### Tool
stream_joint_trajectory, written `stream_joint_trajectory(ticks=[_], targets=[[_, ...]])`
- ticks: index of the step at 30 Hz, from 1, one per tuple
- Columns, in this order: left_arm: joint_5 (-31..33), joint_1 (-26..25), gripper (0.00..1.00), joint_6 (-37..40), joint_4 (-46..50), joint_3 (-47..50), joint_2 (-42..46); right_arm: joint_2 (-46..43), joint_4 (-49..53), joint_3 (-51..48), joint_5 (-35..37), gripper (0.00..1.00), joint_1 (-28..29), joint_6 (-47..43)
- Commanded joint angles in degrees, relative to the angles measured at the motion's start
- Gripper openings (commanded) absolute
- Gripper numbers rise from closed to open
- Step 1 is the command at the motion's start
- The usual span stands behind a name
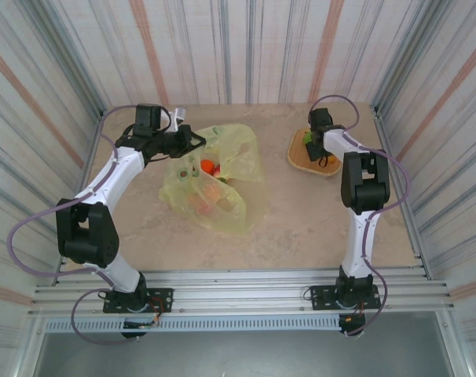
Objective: Place the fruits into the plastic bag
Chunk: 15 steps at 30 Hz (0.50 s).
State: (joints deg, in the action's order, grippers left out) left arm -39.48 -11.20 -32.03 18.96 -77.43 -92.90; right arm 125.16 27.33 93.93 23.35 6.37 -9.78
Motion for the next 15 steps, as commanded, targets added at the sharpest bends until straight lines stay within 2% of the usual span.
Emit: stream_joint_trajectory(ticks=[1, 6, 15], targets=[[-1.6, 0.5, 0.0, -0.7, -0.8, 0.5, 1.0, 1.2, 1.8, 1.5, 0.2, 0.75, -0.3, -1.1], [-1.6, 0.5, 0.0, -0.7, -0.9, 0.4, 1.1, -1.4, 2.0, 0.7, -0.4, 0.63, -0.3, -0.4], [-1.8, 0.5, 0.0, -0.8, -0.9, 0.4, 1.1, -14.0, 0.4, -6.8, -5.5, 0.55, 0.1, 5.6]])
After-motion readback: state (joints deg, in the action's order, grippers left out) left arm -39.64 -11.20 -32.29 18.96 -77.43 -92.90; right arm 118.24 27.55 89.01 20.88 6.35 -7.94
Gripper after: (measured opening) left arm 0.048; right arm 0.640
